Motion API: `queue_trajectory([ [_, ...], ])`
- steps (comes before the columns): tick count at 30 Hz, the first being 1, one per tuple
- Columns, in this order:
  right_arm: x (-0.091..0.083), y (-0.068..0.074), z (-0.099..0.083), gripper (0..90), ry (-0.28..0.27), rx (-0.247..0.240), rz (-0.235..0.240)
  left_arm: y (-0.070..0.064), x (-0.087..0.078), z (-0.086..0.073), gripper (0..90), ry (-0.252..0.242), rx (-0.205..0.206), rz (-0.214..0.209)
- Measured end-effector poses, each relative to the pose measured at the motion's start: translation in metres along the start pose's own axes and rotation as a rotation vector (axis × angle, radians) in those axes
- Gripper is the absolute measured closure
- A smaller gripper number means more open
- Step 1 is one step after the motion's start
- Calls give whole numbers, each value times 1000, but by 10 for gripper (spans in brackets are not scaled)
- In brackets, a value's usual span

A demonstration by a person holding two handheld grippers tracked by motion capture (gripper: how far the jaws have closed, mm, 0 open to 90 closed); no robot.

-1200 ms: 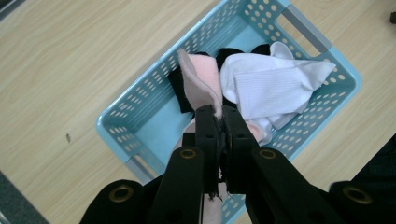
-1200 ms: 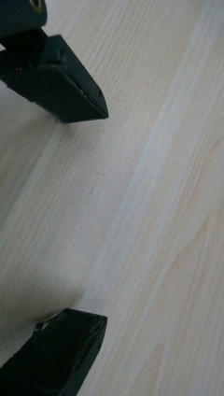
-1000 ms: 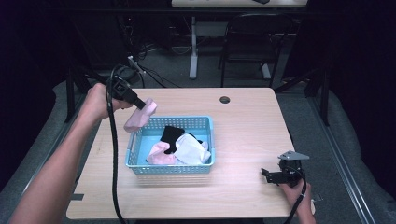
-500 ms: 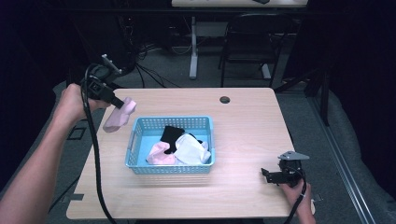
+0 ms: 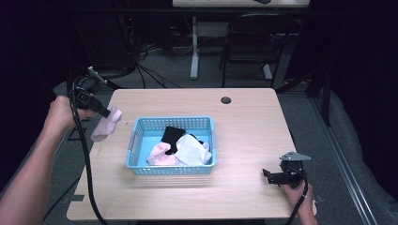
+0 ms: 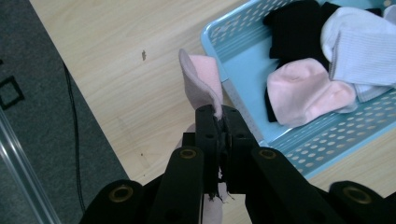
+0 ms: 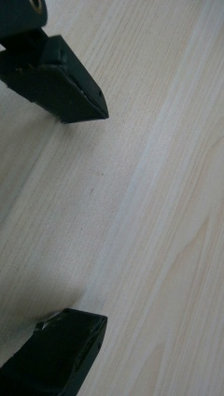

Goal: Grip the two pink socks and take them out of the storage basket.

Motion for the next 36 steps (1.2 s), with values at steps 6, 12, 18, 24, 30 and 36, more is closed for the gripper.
queue_trajectory([
  [6, 0, 0, 0, 25, 0, 0, 0, 14, 27, -14, 869, 33, -43, -21],
  [12, 0, 0, 0, 25, 0, 1, 0, 22, 55, -25, 869, 58, -66, -39],
  [18, 0, 0, 0, 25, -1, 1, -1, 25, 71, -25, 869, 53, -88, -66],
  [24, 0, 0, 0, 25, 0, 1, 0, 24, 83, -19, 869, 60, -97, -72],
  [30, 0, 0, 0, 25, 0, 0, 0, 25, 99, -18, 869, 91, -96, -59],
  [36, 0, 0, 0, 25, 0, 0, 1, 29, 123, -23, 867, 99, -131, -70],
])
Point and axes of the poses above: each handheld gripper's, and its own axes: x roughly forward along the jaws, z roughly out of its top, y roughly to its left, the point moved 2 cm from there along x, roughly forward along the jaws, and after that the axes turned 13 degrees about x, right-handed, at the moved point
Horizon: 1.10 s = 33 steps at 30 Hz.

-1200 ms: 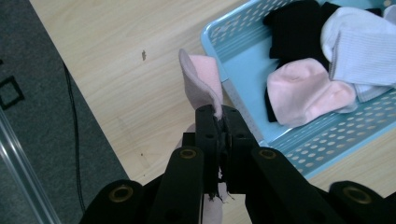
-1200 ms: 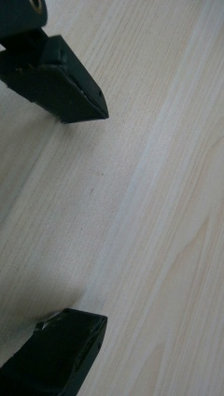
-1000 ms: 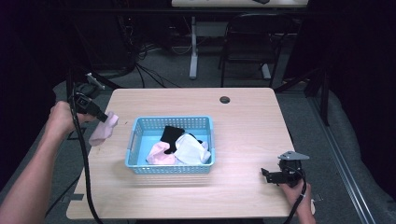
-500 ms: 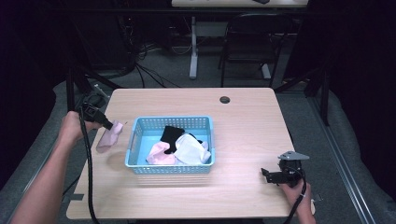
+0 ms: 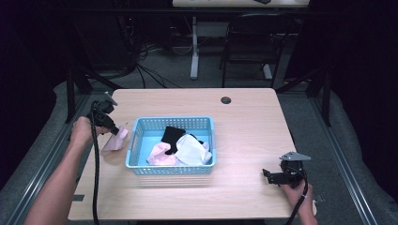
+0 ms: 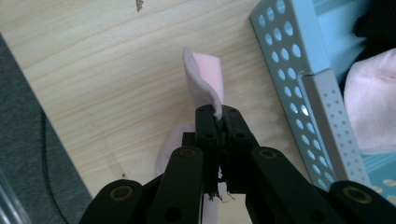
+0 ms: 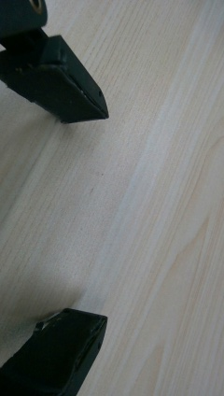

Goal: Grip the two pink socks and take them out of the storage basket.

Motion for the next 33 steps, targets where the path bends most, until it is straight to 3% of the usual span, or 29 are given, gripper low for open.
queue_trajectory([
  [8, 0, 0, 0, 25, 0, 0, 0, 8, 22, -4, 863, 16, -44, -23],
  [17, 0, 0, 0, 26, 0, 0, 0, 12, 25, -6, 835, -1, -73, -35],
  [20, 0, 0, 0, 25, 0, 0, 0, 11, 22, -7, 673, -28, -83, -33],
  [21, 0, 0, 0, 25, 0, 0, 0, 10, 19, -7, 673, -37, -87, -23],
  [22, 0, 0, 0, 25, 0, 0, 0, 9, 15, -8, 567, -46, -87, -5],
  [24, 0, 0, 0, 26, -1, 0, 0, 8, 12, -8, 492, -50, -82, 3],
  [26, 0, 0, 0, 26, 0, 0, 0, 5, 3, -10, 441, -69, -67, 17],
  [33, 0, 0, 0, 26, 0, 0, 0, -4, -19, -15, 280, -113, -32, 3],
])
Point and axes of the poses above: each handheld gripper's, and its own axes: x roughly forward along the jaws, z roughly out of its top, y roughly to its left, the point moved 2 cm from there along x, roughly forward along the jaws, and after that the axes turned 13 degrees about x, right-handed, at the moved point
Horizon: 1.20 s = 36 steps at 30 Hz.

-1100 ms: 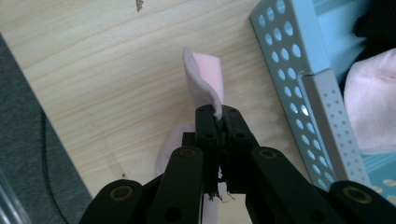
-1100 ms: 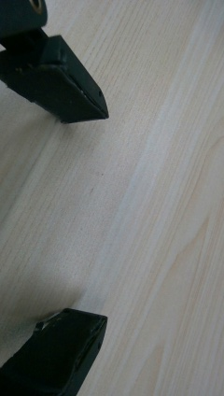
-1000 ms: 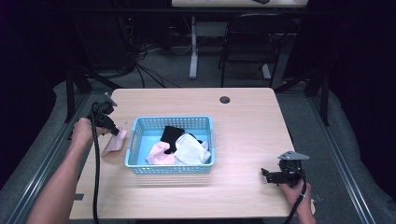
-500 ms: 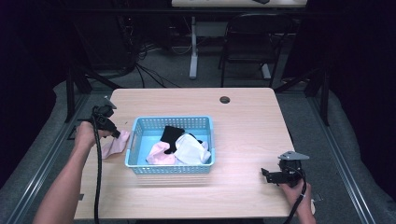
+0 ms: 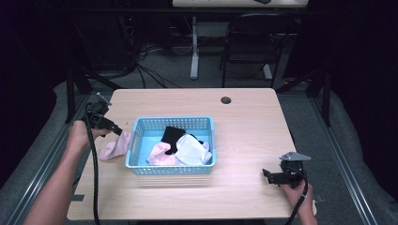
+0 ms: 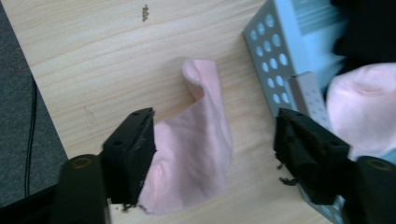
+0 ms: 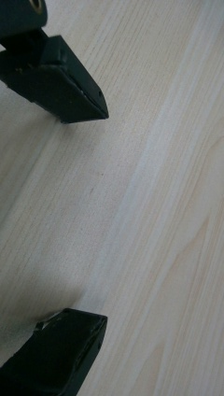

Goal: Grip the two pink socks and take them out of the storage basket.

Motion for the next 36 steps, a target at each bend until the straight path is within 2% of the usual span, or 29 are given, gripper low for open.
queue_trajectory([
  [5, 0, 0, 0, 26, 0, 0, 0, -7, -14, 0, 211, -5, 26, 1],
  [8, 0, 0, 0, 26, 0, 1, 0, -16, -24, 2, 179, -7, 55, 9],
  [16, 0, 0, 0, 25, 0, 0, 1, -38, -39, 10, 153, -26, 122, 16],
  [17, 0, 0, 0, 25, 0, 0, 1, -38, -39, 10, 149, -26, 122, 16],
  [22, 0, 0, 0, 26, 1, -1, 1, -53, -43, 17, 127, -29, 172, 12],
  [32, 0, 0, 0, 26, 1, -1, 2, -78, -47, 25, 77, -37, 230, 9],
  [36, 0, 0, 0, 26, 1, -1, 1, -87, -45, 29, 61, -49, 244, -6],
])
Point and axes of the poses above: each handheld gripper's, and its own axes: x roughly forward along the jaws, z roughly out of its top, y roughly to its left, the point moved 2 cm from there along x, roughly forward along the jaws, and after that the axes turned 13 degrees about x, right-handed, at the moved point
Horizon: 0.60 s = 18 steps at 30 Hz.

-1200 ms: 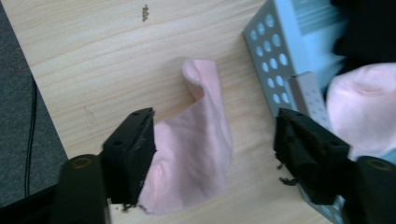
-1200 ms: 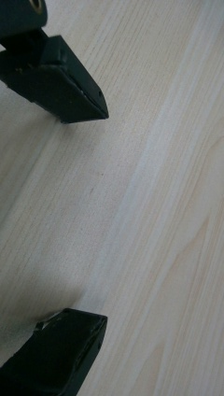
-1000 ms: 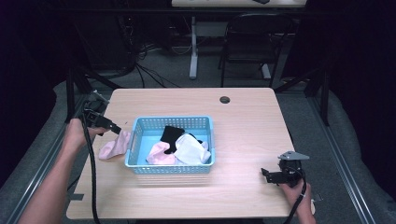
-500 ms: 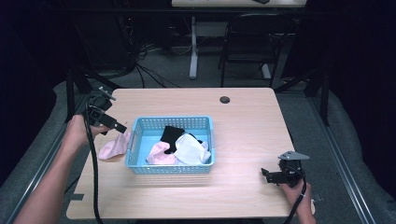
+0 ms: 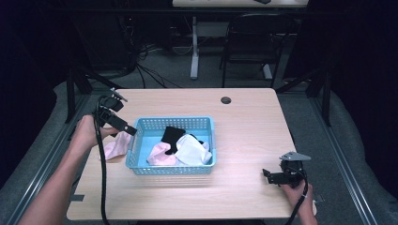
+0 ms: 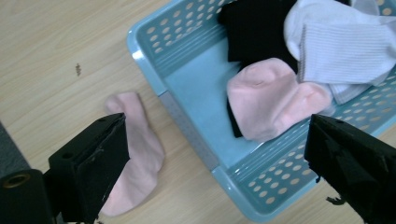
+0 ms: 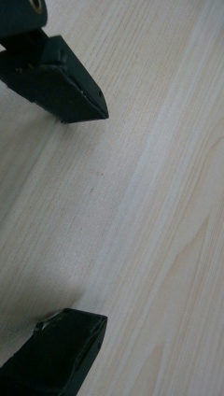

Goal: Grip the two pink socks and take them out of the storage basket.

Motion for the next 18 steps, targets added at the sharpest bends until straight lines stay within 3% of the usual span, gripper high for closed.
queue_trajectory([
  [7, 0, 0, 0, 26, -1, 0, 0, -19, 18, 10, 15, 13, 26, -30],
  [8, 0, 0, 0, 27, -1, 0, 0, -26, 27, 13, 7, 22, 32, -44],
  [14, 0, 0, 0, 27, -1, 1, 0, -40, 50, 21, 2, 39, 69, -69],
  [18, 0, 0, 0, 27, -1, 0, 0, -52, 67, 23, 78, 30, 92, -99],
])
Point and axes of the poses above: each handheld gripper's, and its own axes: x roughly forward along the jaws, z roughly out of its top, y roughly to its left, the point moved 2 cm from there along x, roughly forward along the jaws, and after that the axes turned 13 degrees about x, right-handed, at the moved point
